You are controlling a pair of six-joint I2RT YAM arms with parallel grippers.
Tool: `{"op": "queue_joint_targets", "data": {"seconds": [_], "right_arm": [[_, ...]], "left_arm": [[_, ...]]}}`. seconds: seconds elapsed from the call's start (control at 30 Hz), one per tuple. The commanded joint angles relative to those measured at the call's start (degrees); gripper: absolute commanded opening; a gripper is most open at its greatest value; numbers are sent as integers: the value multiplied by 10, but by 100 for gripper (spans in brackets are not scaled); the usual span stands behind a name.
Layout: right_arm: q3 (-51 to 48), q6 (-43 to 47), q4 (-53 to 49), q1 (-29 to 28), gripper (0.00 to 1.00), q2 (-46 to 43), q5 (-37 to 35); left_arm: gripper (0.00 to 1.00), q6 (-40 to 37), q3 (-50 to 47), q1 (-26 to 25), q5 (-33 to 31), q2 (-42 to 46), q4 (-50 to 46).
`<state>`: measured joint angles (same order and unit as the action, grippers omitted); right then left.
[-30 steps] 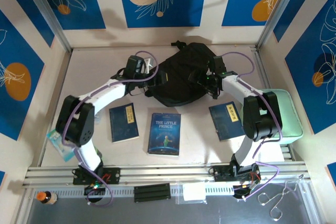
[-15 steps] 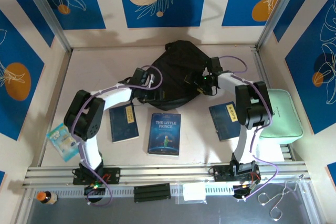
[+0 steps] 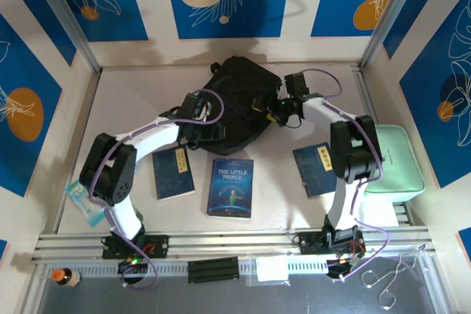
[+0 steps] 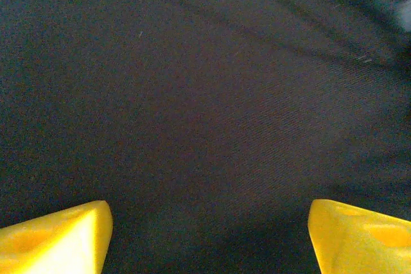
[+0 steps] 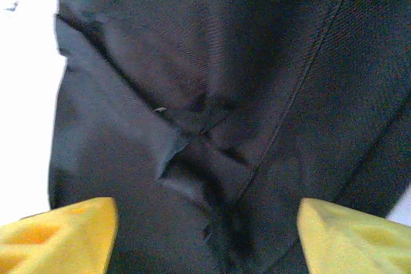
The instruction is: Pack books, pencil case, and school supplies into a backpack
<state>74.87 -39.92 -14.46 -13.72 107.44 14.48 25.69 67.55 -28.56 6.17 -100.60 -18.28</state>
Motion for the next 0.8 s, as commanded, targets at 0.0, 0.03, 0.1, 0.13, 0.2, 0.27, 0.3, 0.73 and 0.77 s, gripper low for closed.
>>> {"op": "queue_joint_targets", "data": {"seconds": [0.0, 0.03, 0.1, 0.13, 0.2, 0.27, 0.3, 0.73, 0.77], "right_arm": [[-47, -15, -32, -1, 65, -52, 7], [-61, -24, -25, -1, 63, -56, 13], [-76, -39, -16, -3, 61, -58, 20], [-80, -46, -11, -4, 60, -55, 26], [-82, -59, 0, -7, 59, -44, 36], [-79, -72, 6, -11, 58, -29, 39], [-77, -79, 8, -12, 56, -21, 37], [-116, -118, 37, -13, 37, 0, 34], [-119, -120, 39, -14, 37, 1, 32]], "left_arm": [[78, -25, 38, -14, 22, 27, -27], [78, -20, 43, -17, 29, 25, -24], [76, -10, 52, -24, 47, 16, -17], [74, -6, 59, -28, 56, 9, -12], [70, 5, 73, -35, 72, -7, -7], [66, 19, 90, -42, 94, -27, 2], [64, 27, 98, -46, 105, -39, 6], [40, 76, 192, -81, 141, -146, 35], [39, 76, 197, -81, 134, -152, 31]]}}
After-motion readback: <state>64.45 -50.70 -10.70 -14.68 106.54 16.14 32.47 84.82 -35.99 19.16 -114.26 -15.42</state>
